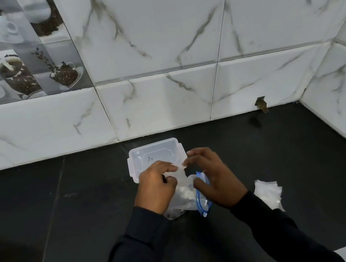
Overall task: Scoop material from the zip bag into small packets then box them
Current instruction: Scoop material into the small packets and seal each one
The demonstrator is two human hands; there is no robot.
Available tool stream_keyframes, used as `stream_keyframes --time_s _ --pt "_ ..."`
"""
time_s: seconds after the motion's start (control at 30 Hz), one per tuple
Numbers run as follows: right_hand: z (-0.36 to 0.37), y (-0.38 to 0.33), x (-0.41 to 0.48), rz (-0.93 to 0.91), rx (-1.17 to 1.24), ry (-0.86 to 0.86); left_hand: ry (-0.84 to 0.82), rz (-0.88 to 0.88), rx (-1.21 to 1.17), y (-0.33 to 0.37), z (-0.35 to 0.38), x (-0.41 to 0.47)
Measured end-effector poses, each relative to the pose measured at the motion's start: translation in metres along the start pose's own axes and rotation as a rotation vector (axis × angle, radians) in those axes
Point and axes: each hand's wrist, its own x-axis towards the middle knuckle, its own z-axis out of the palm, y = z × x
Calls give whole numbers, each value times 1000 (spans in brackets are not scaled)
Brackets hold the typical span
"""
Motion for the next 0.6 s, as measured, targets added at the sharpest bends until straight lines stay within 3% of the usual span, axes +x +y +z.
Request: stream_keyframes --time_s 0.07,0.17,0.27,0.33,0.43,0.6 --pt "-6 7 1 87 126 116 -2 -33 -39 -18 -16 -1" --pt "-8 44 -2 319 -44 215 -75 -146 -79 -57 -32 -9" --pt "6 88 -14 548 -274 -182 -262 -350 -200 -98 -24 -32" --pt "23 103 -22 555 -300 -388 -375 -441 -281 -116 -5 -51" --pt "44 103 -22 567 -264 -484 -462 -470 -330 -125 28 -71" --pt "73 94 2 702 -250 -484 -401 -477 -265 -125 68 -74"
